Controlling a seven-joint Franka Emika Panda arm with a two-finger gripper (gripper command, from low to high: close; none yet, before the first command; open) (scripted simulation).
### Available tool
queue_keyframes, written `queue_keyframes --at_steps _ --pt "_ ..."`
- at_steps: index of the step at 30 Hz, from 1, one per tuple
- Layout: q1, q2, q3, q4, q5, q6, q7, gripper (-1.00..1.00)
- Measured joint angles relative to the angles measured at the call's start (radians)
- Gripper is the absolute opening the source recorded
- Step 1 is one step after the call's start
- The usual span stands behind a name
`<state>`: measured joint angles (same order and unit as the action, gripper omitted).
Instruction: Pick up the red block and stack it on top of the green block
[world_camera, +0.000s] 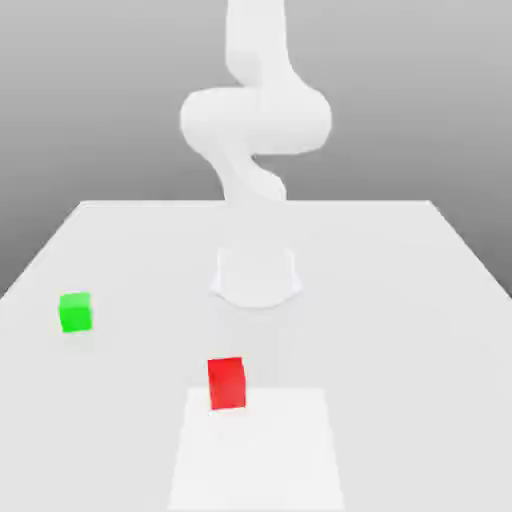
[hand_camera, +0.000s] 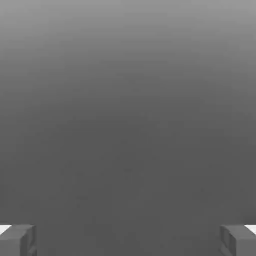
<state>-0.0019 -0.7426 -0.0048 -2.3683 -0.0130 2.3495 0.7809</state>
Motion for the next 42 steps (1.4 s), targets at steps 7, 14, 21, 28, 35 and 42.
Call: queue_keyframes --at_steps 7,14,21,28,35,42 --pt "-0.009 0.195 -0.032 -0.227 -0.034 0.165 -0.072 0.00" --pt "-0.017 0.406 -0.086 -0.472 -0.053 0.340 -0.166 0.00" --pt "-0.008 0.780 -0.105 -0.577 0.042 0.637 -0.300 0.00" --pt "-0.069 0.892 -0.033 -0.564 0.089 0.731 -0.336 -1.00" --pt "-0.072 0.781 -0.050 -0.580 0.026 0.637 -0.291 -1.00" --pt "-0.150 0.591 -0.079 -0.597 -0.034 0.467 -0.251 -1.00"
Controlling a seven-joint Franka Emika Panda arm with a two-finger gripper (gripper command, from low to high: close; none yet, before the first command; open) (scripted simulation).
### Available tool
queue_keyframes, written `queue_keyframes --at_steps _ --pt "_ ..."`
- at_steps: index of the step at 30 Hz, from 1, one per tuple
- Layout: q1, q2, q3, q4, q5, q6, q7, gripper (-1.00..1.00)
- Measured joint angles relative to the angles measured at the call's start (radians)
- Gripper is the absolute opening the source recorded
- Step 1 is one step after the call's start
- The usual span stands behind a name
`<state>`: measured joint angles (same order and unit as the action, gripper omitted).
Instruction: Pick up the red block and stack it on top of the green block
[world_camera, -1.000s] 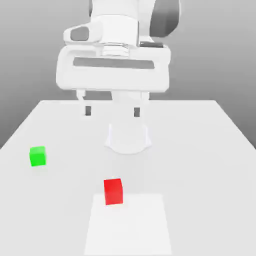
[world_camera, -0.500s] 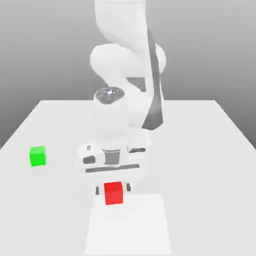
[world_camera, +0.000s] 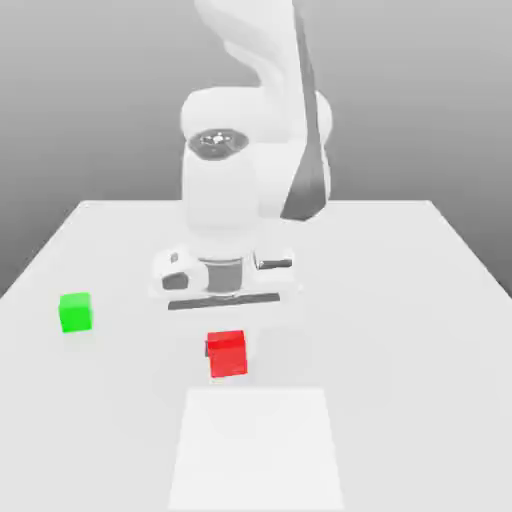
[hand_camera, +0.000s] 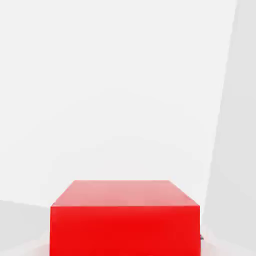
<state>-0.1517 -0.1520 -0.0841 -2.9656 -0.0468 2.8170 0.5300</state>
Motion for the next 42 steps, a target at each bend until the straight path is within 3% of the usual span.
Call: queue_keyframes --at_steps 22,42 --pt "-0.640 -0.104 -0.379 0.061 -0.201 -0.152 0.134 -1.00" --pt "-0.555 0.079 -0.450 0.068 0.007 0.020 -0.006 -1.00"
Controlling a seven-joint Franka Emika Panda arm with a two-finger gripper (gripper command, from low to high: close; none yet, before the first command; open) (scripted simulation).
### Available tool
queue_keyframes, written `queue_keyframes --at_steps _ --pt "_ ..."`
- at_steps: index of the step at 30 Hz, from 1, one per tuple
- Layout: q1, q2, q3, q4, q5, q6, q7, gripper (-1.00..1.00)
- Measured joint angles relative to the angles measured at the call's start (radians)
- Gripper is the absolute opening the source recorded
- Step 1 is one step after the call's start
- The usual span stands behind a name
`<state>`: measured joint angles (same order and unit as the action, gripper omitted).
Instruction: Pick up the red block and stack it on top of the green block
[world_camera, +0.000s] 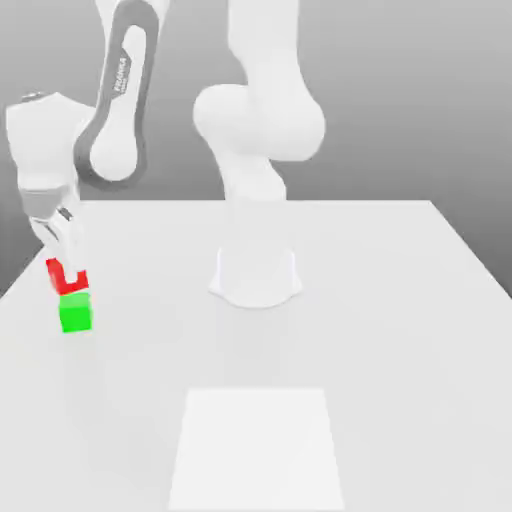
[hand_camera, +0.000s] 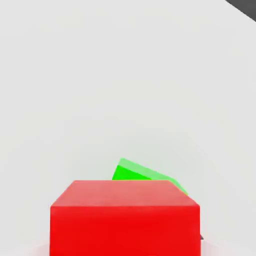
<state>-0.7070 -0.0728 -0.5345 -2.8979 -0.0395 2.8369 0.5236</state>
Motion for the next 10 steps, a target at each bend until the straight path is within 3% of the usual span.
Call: queue_keyframes --at_steps 10 --pt "0.023 0.105 0.018 0.002 0.146 0.084 -0.104 -1.00"
